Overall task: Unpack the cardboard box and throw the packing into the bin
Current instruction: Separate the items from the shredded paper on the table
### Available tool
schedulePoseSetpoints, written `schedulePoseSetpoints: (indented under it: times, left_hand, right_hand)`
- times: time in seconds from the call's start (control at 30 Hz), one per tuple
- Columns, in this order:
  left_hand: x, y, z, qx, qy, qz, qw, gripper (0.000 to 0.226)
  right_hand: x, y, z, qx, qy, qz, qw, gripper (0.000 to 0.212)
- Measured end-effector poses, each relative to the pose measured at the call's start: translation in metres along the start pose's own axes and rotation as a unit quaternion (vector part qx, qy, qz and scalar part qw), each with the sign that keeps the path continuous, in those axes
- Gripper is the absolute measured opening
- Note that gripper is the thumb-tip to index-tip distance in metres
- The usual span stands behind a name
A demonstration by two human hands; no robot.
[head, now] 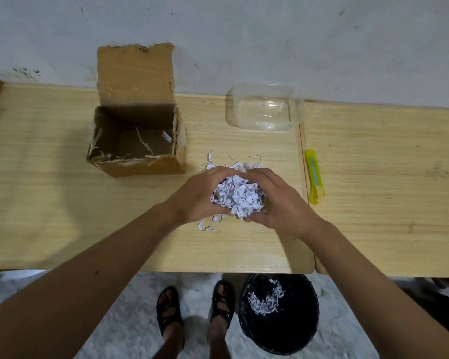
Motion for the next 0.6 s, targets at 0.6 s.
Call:
schedulePoseSetpoints:
  times: [0.6]
  left_hand:
    - [-0.001, -0.01, -0.038, -0.07, 0.115, 0.054, 0.989, 0.056]
  right_hand:
    - [-0.011, 0.011, -0.042, 0.147, 0.092, -0.122, 0.977, 0.035]
Point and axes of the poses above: each hand's wrist, its own z-axis away from the middle knuckle, its own x-axis out of the palm, y = z × x, the point moved 1 cm from there along -z, towards the middle knuckle, and after that the axes turned 14 degrees about y, right-handed, at the moved point
